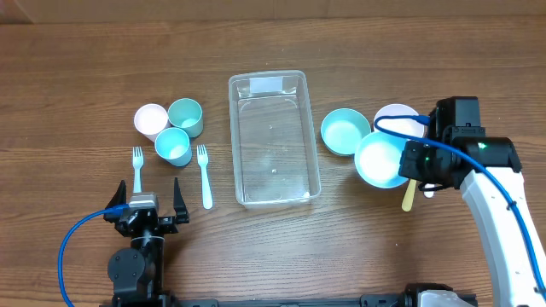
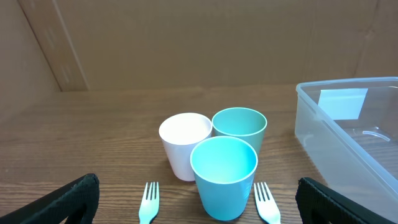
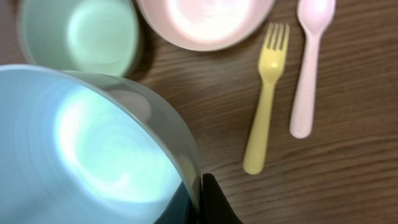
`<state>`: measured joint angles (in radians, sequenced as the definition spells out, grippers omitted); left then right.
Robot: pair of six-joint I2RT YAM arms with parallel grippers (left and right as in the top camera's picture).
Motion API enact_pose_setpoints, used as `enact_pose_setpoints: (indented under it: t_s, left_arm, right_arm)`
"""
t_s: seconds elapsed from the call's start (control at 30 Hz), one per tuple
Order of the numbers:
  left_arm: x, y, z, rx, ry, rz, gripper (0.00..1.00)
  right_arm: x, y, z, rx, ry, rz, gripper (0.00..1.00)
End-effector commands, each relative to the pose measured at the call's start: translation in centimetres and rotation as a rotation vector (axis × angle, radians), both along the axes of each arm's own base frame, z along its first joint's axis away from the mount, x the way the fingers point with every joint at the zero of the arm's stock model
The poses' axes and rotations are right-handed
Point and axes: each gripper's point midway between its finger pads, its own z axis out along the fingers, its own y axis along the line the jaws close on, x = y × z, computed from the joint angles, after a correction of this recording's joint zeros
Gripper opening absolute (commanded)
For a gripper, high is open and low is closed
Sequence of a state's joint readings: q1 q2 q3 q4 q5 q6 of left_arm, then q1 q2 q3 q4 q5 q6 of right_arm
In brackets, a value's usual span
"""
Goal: Pack container
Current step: 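Carry the light-blue bowl into the container and release it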
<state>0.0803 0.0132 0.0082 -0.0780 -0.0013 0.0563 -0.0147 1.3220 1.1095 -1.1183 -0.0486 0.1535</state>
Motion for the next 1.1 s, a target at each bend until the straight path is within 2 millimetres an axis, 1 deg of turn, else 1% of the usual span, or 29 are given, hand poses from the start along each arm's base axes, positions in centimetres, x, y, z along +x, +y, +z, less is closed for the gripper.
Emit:
enact_pose_setpoints:
  t_s: [0.0, 0.07, 0.23, 0.3, 0.37, 0.47, 0.6, 0.77, 0.9, 1.0, 1.07]
  left_arm:
    - [0.0, 0.0, 0.0, 0.016, -0.003, -0.001, 1.00]
    - [0.0, 0.0, 0.0, 0.016, -0.003, -0.001, 1.00]
    - [0.0, 0.0, 0.0, 0.016, -0.003, -0.001, 1.00]
    - [0.0, 0.0, 0.0, 0.016, -0.003, -0.001, 1.00]
    - [0.0, 0.0, 0.0, 0.016, -0.003, -0.001, 1.00]
    - [0.0, 0.0, 0.0, 0.016, -0.003, -0.001, 1.00]
    - [0.0, 0.0, 0.0, 0.016, -0.003, -0.001, 1.00]
    - [0.0, 0.0, 0.0, 0.016, -0.003, -0.001, 1.00]
    - [0.0, 0.0, 0.0, 0.016, -0.003, -0.001, 1.00]
    - [0.0, 0.0, 0.0, 0.016, -0.003, -0.001, 1.00]
    - [0.0, 0.0, 0.0, 0.016, -0.003, -0.001, 1.00]
  right_arm:
    - [1.1, 2.8, 3.4, 0.024, -0.089, 0.088, 0.04]
    - [1.4, 4.3, 4.4, 0.031, -0.114, 0.126, 0.04]
    - [2.6, 8.6, 7.7, 0.080, -0.216, 0.189, 0.04]
    - [2.8, 10.4, 8.5, 0.101, -0.241, 0.216, 0.04]
    - [3.0, 12.1, 8.6, 0.117, -0.250, 0.237, 0.04]
    - [3.3, 14.5, 7.8, 0.125, -0.239, 0.268, 0.04]
    - [3.6, 17.6, 5.3, 0.109, -0.180, 0.333, 0.04]
    - [4.3, 20.5, 2.8, 0.045, -0.136, 0.387, 0.04]
    - [5.2, 21.9, 1.9, -0.008, -0.138, 0.410, 0.04]
    - [5.2, 22.8, 0.9, -0.015, -0.125, 0.435, 0.04]
    - [4.9, 23.2, -0.2, -0.027, -0.098, 0.448, 0.04]
